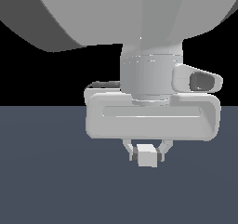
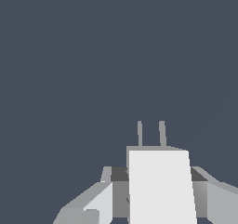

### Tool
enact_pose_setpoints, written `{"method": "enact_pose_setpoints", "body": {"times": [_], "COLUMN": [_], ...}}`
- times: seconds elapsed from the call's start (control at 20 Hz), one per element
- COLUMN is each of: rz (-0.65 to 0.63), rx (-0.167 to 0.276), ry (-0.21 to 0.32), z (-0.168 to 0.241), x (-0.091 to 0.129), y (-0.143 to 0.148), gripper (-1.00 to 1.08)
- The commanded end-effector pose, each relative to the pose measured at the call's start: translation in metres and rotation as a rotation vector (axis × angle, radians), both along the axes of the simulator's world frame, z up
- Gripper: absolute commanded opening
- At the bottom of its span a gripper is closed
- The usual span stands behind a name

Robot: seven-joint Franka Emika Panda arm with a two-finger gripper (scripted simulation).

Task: Plug the charger into the wall socket.

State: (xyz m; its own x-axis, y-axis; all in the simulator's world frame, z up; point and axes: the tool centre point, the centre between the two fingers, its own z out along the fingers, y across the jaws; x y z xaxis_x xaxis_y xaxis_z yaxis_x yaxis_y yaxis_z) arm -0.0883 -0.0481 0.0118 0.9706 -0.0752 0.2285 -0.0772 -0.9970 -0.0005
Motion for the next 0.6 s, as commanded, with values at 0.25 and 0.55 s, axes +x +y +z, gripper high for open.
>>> {"method": "enact_pose_setpoints", "body": {"times": [0.25,0.55], "rz": [0.0,-0.002], "rx": [0.0,0.0], "ry": [0.0,-0.001], "z": [0.0,0.0074], "x": [0.0,0.0057], "y": [0.0001,-0.0006], "gripper": [-1.0,-1.0]}}
